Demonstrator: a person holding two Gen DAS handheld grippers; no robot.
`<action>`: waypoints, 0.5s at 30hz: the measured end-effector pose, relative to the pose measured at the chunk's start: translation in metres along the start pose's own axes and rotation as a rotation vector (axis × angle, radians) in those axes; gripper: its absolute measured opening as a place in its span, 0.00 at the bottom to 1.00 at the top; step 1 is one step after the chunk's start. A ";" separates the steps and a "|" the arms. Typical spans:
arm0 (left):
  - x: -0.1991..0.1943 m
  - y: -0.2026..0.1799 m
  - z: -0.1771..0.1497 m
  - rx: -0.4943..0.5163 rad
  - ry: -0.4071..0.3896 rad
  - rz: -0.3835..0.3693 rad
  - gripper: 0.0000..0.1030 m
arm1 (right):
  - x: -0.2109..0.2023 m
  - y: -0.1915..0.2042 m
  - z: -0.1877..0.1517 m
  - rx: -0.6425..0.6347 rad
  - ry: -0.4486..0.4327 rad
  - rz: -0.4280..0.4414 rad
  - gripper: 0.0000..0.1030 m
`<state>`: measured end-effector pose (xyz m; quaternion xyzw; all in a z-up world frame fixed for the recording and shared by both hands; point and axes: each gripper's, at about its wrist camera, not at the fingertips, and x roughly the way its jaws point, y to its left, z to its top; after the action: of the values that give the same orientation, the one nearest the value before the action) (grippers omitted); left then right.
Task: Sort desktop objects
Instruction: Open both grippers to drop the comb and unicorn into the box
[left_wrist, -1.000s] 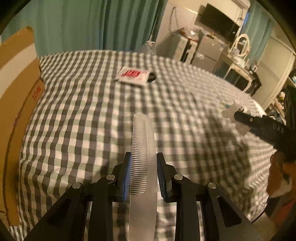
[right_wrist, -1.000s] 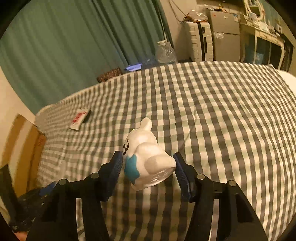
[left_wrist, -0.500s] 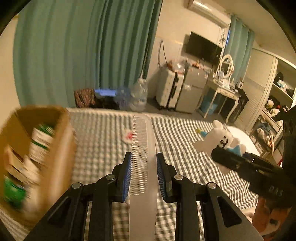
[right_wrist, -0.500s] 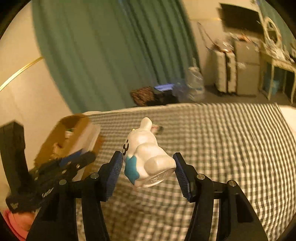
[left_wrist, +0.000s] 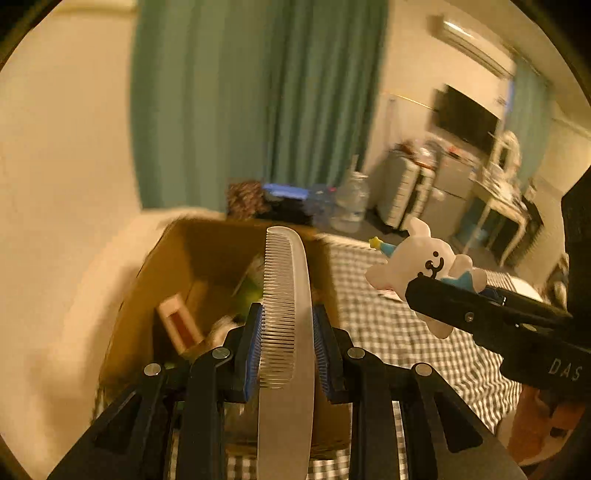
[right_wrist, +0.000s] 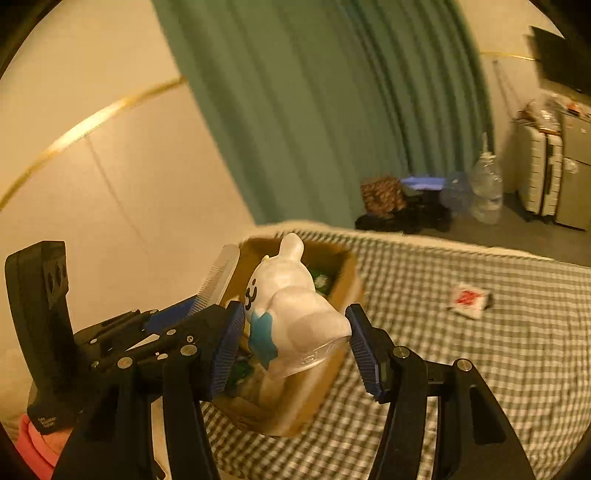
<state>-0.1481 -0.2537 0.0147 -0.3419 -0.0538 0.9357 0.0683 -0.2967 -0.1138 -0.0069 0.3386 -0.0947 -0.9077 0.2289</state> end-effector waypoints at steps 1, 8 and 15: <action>0.006 0.010 -0.006 -0.022 0.011 -0.004 0.25 | 0.014 0.007 0.000 -0.004 0.016 -0.009 0.55; 0.021 0.040 -0.032 -0.024 -0.006 -0.025 0.41 | 0.076 0.028 0.002 -0.006 0.071 -0.032 0.56; 0.014 0.046 -0.040 -0.009 -0.013 0.005 0.83 | 0.059 0.033 0.018 0.007 -0.049 -0.096 0.76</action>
<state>-0.1366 -0.2944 -0.0314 -0.3364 -0.0575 0.9378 0.0642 -0.3362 -0.1706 -0.0168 0.3211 -0.0870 -0.9253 0.1818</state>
